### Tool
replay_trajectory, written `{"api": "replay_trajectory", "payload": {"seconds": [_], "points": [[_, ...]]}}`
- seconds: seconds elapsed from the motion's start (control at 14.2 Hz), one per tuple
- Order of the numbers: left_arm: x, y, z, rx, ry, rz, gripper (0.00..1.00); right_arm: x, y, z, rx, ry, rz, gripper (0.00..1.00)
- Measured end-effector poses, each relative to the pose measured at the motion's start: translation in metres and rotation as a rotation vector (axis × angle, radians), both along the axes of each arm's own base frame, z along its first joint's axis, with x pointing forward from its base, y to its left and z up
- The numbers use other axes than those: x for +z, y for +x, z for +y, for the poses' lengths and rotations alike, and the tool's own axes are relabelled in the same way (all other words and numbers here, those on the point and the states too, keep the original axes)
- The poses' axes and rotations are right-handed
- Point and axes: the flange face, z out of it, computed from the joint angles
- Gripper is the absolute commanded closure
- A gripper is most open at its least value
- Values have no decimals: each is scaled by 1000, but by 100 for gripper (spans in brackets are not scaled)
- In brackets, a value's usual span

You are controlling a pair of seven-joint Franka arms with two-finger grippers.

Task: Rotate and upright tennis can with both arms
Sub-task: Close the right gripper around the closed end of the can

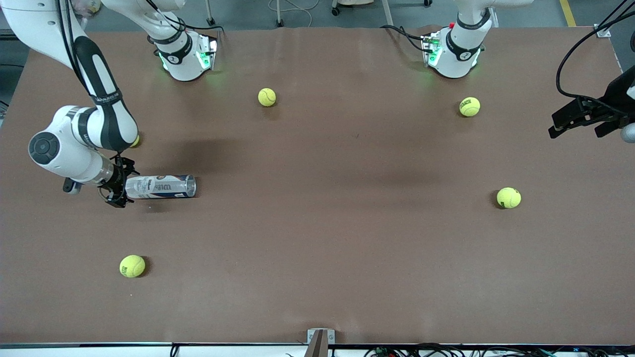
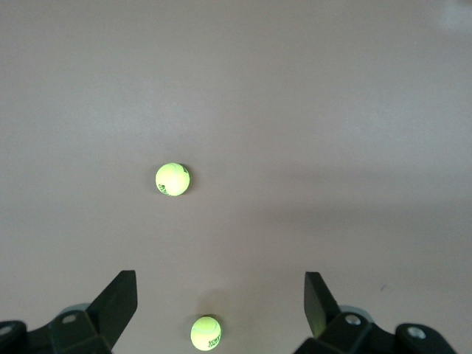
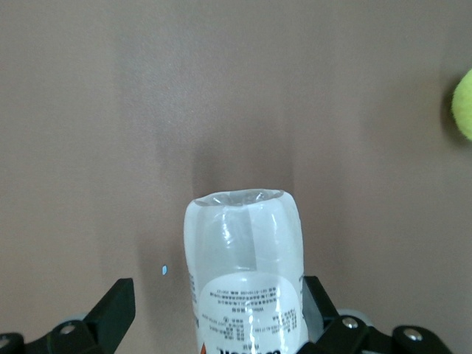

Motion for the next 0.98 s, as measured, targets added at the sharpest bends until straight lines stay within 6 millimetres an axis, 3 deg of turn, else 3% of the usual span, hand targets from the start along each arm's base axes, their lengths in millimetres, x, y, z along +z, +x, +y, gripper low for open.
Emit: {"api": "replay_trajectory", "payload": {"seconds": [0.63,0.84,0.98], "points": [[0,0,0,0,0,0,0,-26,-7,23,9,23,46,1],[0,0,0,0,0,0,0,-34,-9,24,11,22,59,12],[0,0,0,0,0,0,0,-40,-9,24,12,19,56,13]]}}
